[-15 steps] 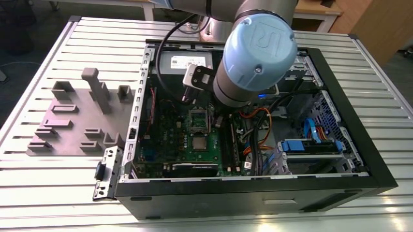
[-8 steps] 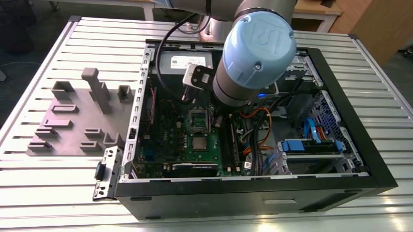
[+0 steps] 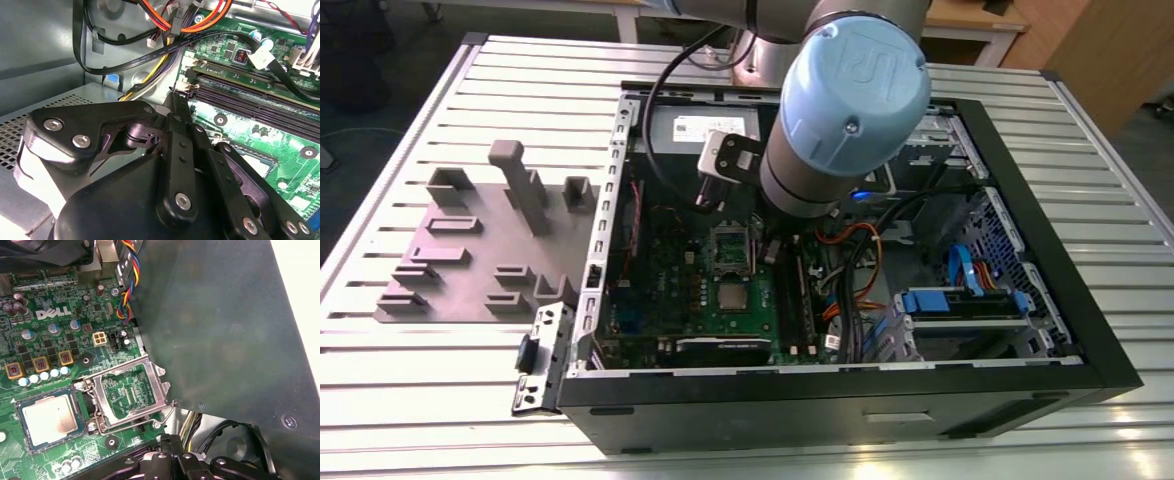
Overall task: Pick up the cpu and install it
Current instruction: 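Close the cpu cover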
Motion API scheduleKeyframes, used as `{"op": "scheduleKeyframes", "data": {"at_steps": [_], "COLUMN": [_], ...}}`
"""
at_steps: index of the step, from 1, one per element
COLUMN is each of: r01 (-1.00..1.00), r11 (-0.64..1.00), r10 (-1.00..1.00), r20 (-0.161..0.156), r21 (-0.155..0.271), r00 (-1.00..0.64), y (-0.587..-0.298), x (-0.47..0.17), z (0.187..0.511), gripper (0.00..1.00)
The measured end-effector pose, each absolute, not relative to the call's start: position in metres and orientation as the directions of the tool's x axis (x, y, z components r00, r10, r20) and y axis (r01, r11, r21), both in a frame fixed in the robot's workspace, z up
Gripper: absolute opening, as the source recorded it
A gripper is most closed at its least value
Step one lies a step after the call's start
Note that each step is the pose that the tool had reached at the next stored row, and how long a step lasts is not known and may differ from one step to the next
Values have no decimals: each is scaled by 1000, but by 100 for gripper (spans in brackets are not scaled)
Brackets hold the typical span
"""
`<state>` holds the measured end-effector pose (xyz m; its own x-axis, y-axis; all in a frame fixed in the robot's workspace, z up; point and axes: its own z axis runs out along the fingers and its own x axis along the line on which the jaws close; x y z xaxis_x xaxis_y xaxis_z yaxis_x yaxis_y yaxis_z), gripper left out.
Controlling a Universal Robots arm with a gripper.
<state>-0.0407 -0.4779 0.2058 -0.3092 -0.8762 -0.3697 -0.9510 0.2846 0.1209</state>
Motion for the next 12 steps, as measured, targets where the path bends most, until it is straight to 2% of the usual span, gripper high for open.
{"op": "scheduleKeyframes", "data": {"at_steps": [12], "r01": [-951], "r11": [285], "r10": [-876], "r20": [-371], "r21": [121], "r00": [-309], "y": [-474], "x": [-41], "z": [204], "gripper": [11]}}
